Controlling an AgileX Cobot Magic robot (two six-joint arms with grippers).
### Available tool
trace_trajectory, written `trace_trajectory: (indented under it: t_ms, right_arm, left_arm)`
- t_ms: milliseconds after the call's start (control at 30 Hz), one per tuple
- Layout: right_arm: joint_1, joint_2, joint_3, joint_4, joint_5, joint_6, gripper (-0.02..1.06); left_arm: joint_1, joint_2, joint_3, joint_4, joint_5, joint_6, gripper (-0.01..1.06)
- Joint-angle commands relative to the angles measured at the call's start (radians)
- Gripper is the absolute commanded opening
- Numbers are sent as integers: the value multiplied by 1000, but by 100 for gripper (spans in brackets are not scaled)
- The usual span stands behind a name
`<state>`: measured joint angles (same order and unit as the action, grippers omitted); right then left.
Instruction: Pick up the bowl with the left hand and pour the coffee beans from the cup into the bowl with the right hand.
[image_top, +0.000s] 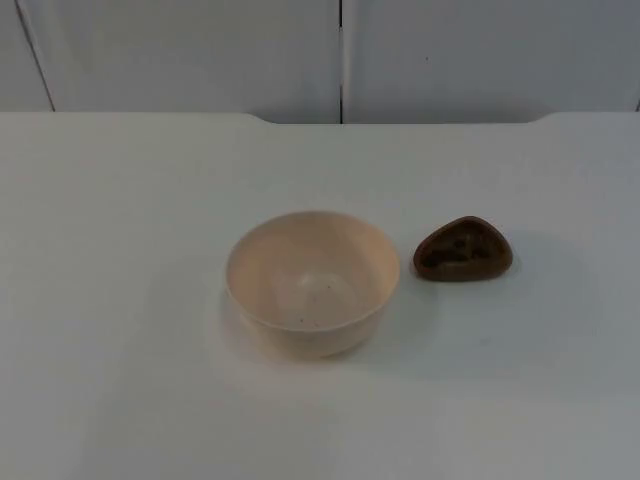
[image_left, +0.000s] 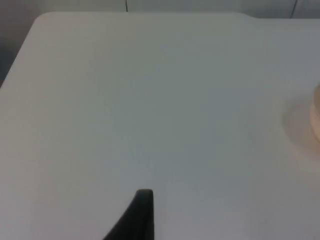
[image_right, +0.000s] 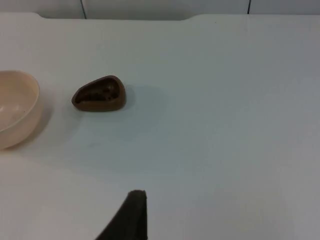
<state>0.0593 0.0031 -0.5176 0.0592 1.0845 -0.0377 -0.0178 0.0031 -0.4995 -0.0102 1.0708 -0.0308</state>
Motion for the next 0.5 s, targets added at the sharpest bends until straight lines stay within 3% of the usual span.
trace_trajectory:
  t_ms: [0, 300, 467]
  right_arm:
    - [-6, -3, 2, 3, -6, 3, 105]
    - [-6, -3, 2, 3, -6, 1, 105]
    - [-6, -3, 2, 3, -6, 1, 105]
  left_arm:
    - [-5, -3, -14, -8, -24, -4, 105]
    - [-5, 97, -35, -27, -57, -4, 105]
    - [-5, 185, -35, -84, -143, -4, 105]
